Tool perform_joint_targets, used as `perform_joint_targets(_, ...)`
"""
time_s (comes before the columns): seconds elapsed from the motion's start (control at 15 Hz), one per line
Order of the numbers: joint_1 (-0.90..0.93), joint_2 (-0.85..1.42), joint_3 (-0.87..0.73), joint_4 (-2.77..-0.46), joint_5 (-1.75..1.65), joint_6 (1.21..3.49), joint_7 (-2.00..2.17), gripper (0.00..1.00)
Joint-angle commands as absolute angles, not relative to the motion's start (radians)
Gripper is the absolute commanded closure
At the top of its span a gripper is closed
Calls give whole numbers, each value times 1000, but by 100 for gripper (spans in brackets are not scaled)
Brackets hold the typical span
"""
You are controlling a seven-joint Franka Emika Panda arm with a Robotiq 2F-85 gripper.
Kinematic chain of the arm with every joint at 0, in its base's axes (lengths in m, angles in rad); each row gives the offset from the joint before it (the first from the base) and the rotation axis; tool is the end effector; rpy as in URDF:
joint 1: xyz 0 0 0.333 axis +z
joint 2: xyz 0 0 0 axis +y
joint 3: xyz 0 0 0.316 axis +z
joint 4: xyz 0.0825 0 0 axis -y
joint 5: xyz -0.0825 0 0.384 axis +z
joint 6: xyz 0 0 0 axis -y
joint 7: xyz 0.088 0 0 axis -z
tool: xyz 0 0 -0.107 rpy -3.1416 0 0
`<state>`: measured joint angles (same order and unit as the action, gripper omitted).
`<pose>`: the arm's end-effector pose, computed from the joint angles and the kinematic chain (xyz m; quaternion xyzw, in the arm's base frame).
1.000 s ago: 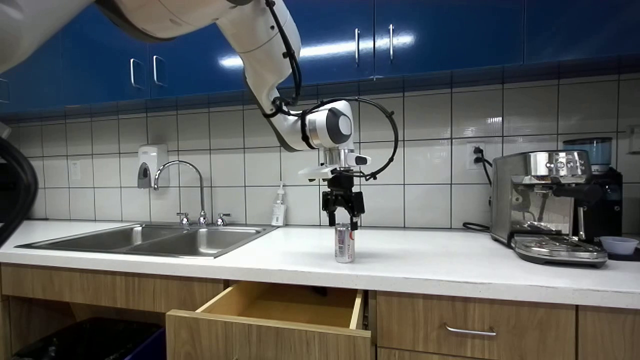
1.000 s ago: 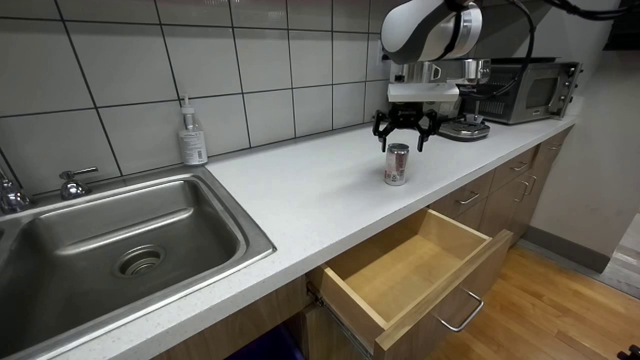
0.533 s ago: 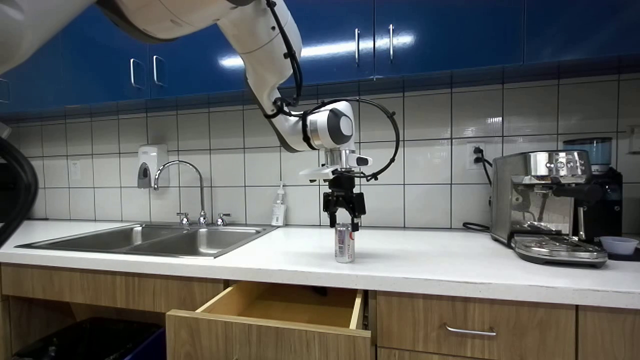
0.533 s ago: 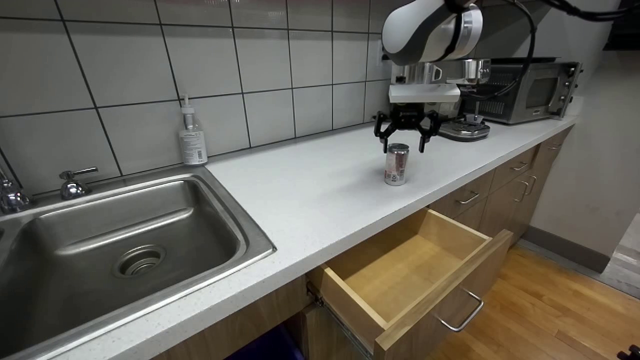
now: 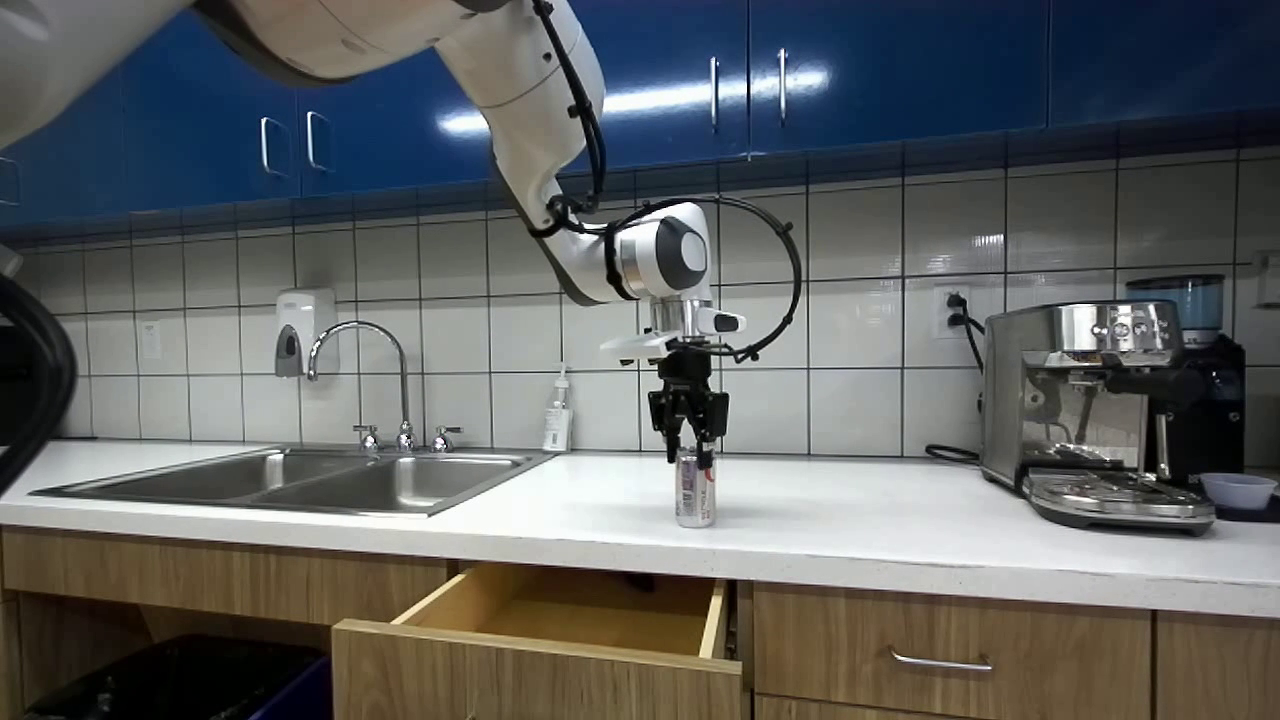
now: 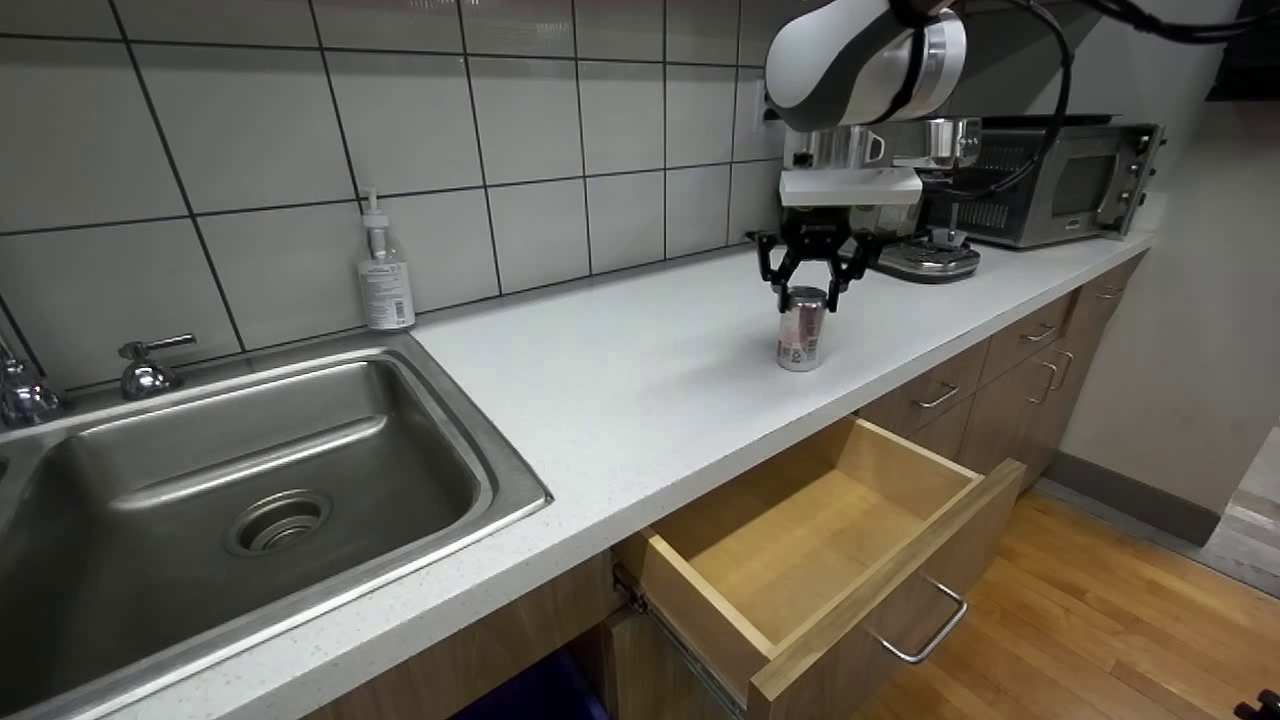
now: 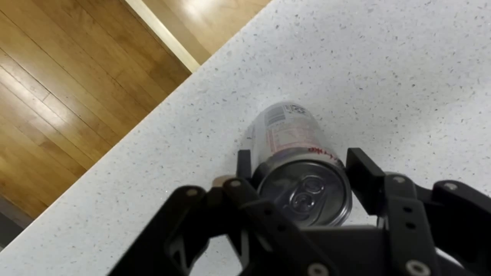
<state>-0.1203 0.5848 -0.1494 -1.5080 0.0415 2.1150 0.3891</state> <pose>0.6869 -0.1702 0.3295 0.9466 -0.3211 0.0157 0.0222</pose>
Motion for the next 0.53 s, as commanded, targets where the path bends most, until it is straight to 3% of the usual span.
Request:
perform_joint_targets(0.0,-129,593,-148,-1479,55,2087,355,63)
perform_joint_targets(0.47,-122,566,-147,-1509,44,2103,337,63)
